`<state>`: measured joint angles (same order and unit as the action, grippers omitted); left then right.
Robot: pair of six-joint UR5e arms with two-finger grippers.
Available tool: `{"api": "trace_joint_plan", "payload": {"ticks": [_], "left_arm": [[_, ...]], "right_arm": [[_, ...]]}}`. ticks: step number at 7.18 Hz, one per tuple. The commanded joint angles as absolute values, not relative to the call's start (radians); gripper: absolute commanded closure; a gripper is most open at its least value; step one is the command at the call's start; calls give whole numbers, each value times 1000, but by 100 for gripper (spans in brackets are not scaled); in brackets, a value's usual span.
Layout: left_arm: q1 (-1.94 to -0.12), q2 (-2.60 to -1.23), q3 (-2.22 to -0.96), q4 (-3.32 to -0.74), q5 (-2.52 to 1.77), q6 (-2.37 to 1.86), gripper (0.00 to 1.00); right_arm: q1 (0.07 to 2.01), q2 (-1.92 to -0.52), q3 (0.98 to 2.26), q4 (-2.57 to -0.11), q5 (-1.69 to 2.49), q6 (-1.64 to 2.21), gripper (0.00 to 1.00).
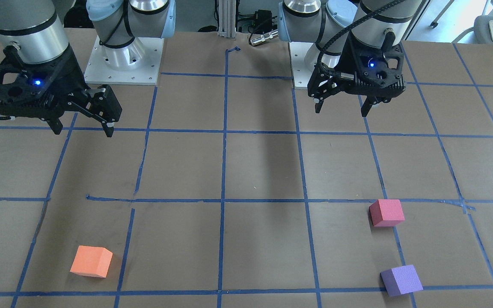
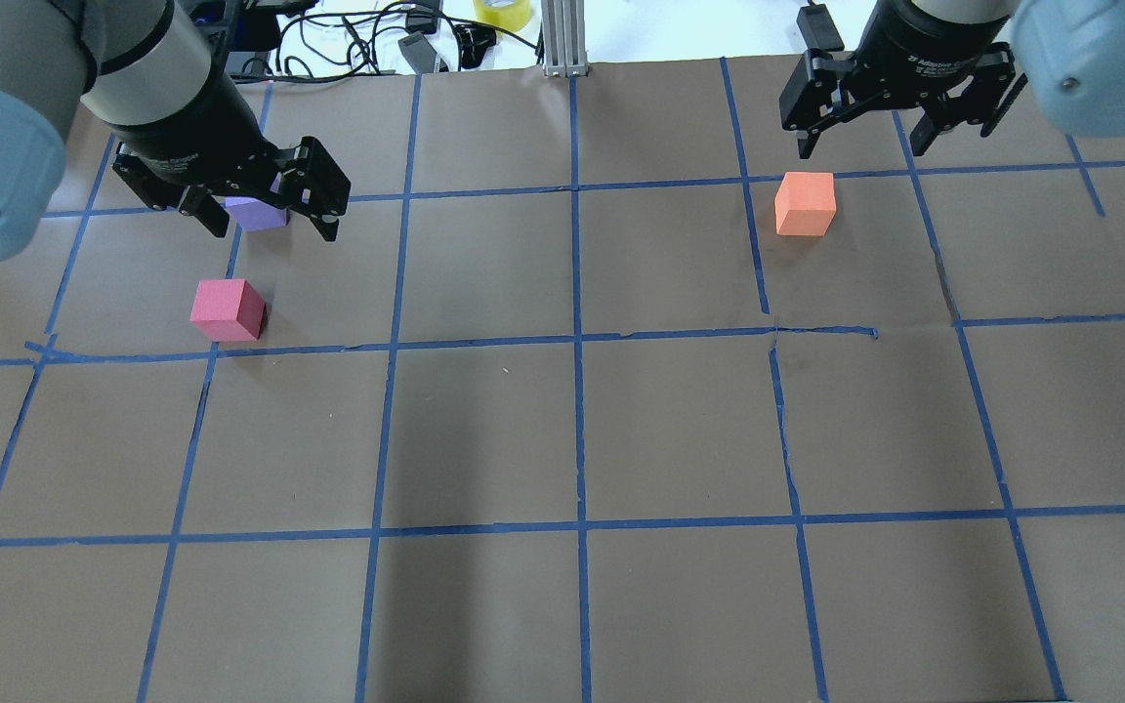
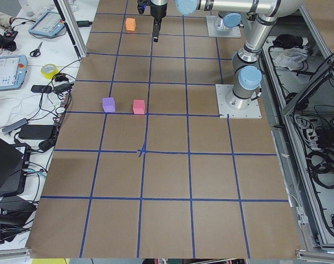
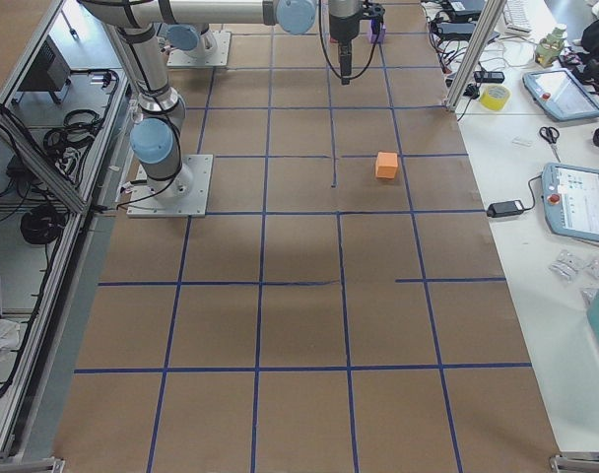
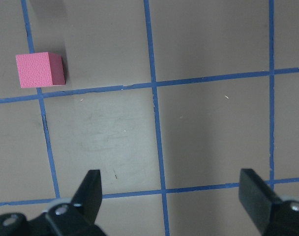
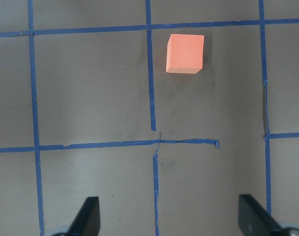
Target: Arrange blocks in a line
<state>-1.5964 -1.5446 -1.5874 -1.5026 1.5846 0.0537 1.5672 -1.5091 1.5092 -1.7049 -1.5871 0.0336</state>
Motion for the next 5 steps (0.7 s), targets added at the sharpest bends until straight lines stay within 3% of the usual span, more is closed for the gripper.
{"api": "trace_joint_plan", "payload": {"ticks": [1,5], "left_arm": [[-1595,-1543,-1586,-1503,1585,54,0],[-1595,-1545,-1586,-1502,1585,54,0]], "right_arm": [[1566,-1509,1509,-1704,-1589,32,0],[1562,-1502,1509,-1707,-1598,31,0]]}}
